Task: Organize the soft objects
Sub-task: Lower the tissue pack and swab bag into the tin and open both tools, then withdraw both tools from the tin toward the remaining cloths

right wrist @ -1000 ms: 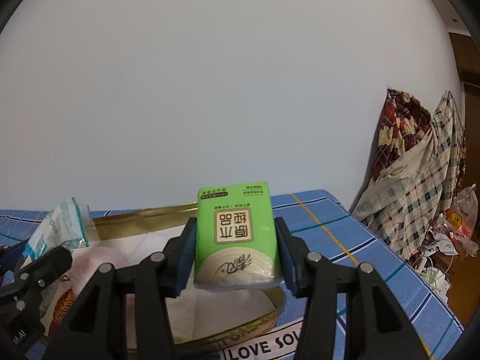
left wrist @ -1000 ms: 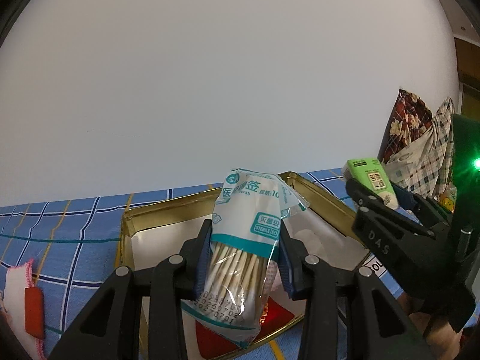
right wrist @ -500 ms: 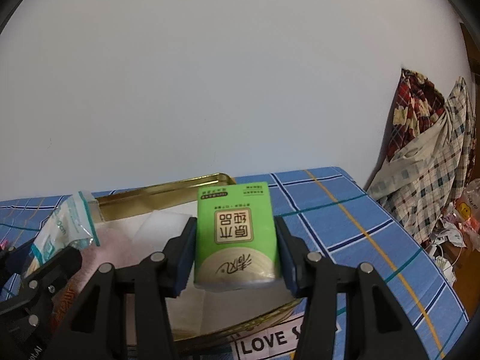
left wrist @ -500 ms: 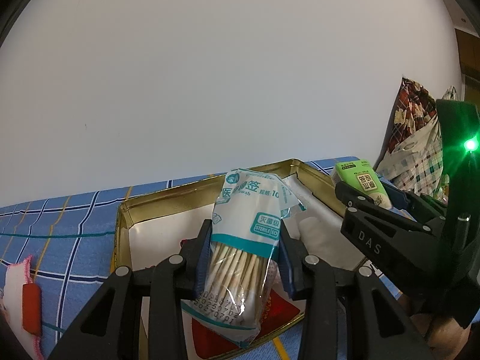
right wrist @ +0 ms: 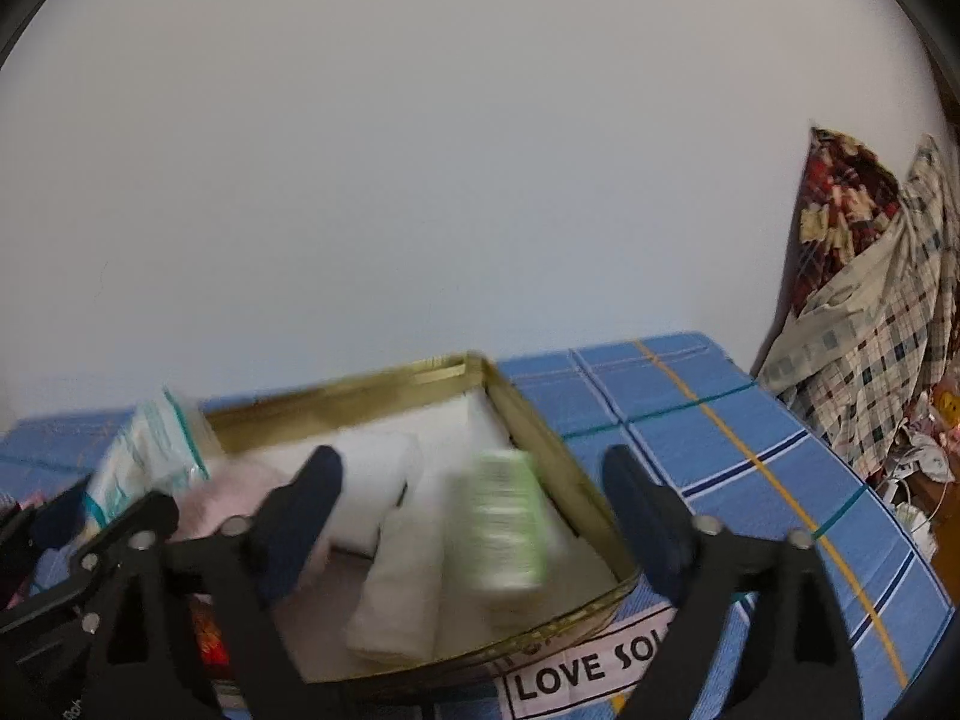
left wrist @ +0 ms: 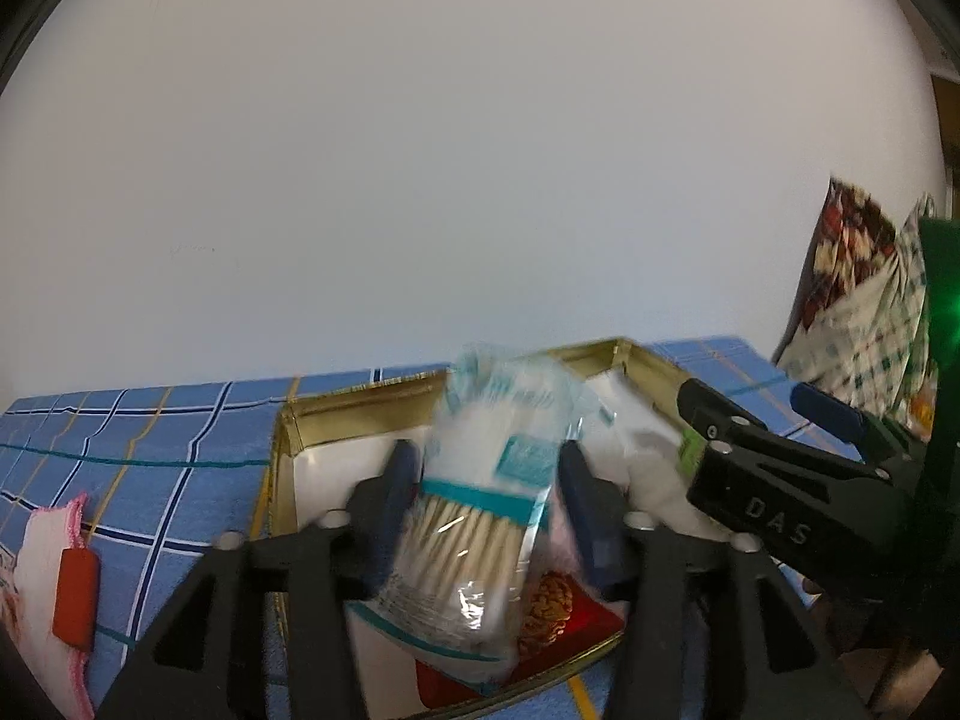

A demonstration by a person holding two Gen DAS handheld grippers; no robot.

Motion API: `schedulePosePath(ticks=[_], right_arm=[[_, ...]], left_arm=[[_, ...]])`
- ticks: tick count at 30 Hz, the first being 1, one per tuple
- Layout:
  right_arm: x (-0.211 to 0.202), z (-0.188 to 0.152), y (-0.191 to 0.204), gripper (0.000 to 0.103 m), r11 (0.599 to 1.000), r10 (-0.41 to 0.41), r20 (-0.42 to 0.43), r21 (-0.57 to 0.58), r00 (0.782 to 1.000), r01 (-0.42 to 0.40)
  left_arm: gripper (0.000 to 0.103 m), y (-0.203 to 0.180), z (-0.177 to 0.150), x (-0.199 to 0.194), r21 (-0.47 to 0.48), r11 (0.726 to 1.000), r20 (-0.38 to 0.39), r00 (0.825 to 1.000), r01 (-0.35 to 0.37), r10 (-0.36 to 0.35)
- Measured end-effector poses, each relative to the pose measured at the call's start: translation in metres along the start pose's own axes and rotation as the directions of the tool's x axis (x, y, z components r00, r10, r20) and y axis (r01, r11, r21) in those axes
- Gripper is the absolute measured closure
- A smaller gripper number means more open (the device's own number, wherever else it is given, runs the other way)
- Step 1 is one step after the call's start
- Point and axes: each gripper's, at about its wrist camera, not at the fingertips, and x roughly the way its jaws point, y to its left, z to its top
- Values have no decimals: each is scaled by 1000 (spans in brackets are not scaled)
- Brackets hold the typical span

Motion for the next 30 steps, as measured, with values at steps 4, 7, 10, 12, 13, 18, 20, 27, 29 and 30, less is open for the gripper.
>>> schedulePosePath(ticks=[4, 7, 10, 12, 13, 18, 20, 27, 29, 30], right_arm=[[-9, 3, -3, 4, 1000, -20, 56, 20, 998, 19], [-6, 5, -6, 4, 999, -5, 52, 48, 999, 3], [-8, 5, -9, 4, 997, 20, 61, 67, 998, -24], [-11, 5, -9, 4, 997, 21, 79, 67, 997, -27], [-13, 5, -9, 4, 997, 21, 91, 66, 996, -27], [-21, 3, -7, 4, 998, -20, 153, 63, 988, 10], [-26, 1, -4, 4, 998, -36, 183, 55, 982, 26], [-49, -4, 2, 4, 993, -93, 288, 95, 953, 68], [-53, -5, 3, 4, 992, -105, 302, 105, 948, 77], [-54, -5, 4, 4, 991, -111, 305, 101, 946, 84]], left_arm=[[22, 1, 3, -11, -6, 999, 63, 997, -51, 51], [21, 5, 2, -10, -18, 998, 49, 996, -68, 69], [21, 10, -1, -8, -28, 996, 30, 996, -86, 87], [21, 14, -3, -10, -30, 994, 34, 993, -108, 109], [21, 16, -3, -12, -28, 992, 40, 992, -120, 121], [21, 28, -10, -18, -48, 987, 39, 987, -154, 155], [21, 34, -13, -20, -55, 985, 31, 986, -165, 167], [21, 46, -24, -36, -61, 970, 50, 970, -235, 238], [21, 50, -27, -39, -55, 967, 51, 966, -250, 253], [21, 52, -28, -40, -53, 965, 52, 964, -259, 261]])
